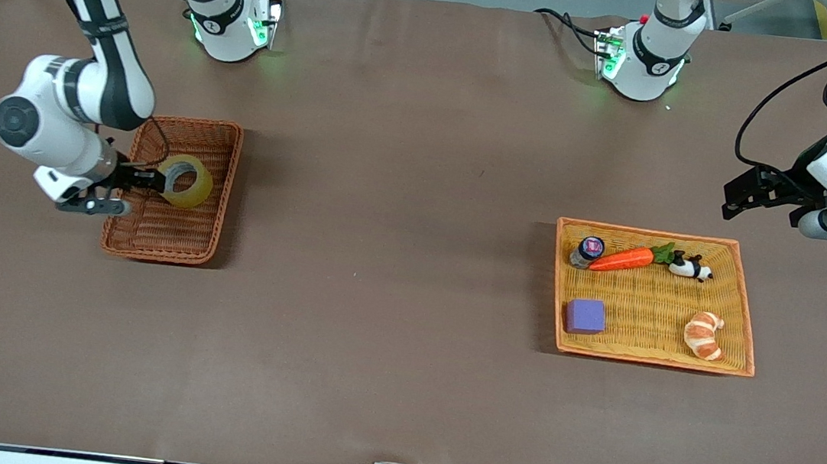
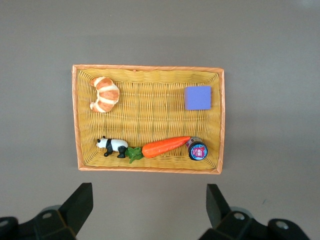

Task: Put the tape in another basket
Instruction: 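Open the right gripper to release the tape in the basket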

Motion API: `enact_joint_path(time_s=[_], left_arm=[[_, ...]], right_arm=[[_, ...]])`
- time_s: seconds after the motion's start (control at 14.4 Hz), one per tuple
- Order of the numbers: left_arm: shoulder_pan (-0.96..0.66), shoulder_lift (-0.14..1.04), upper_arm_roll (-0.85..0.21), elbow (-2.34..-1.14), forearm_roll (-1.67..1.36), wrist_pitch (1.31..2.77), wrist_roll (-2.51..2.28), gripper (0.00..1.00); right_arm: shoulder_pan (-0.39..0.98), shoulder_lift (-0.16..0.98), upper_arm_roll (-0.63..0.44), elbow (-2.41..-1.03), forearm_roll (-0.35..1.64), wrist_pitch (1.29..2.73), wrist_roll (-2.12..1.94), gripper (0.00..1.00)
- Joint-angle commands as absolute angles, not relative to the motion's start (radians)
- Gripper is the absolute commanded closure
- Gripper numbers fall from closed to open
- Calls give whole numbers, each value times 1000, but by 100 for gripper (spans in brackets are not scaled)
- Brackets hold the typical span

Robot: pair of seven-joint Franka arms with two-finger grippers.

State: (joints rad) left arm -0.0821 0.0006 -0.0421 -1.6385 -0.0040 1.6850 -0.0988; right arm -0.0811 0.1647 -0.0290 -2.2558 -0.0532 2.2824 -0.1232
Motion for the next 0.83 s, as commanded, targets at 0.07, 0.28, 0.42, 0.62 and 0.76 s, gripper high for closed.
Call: enact_joint_path(time_s=[0.07,0.28,0.42,0.62,0.76], left_arm=[[-83,-12,-34,-1651,-3,1678,-89,0],[-84,-15,-40,-1651,-2,1678,-83,0],[-94,-18,-46,-1649,-2,1672,-87,0],[-91,-18,-84,-1647,-2,1660,-107,0],[-81,-18,-84,-1646,-2,1660,-106,0]], right_arm=[[-86,141,-12,-2039,-55,2094,-117,0],[-71,138,-11,-1883,-55,1955,-118,0],[-64,117,-11,-1795,-55,1861,-118,0],[-57,118,-11,-1593,-61,1656,-132,0],[-38,118,-11,-1487,-83,1507,-137,0]])
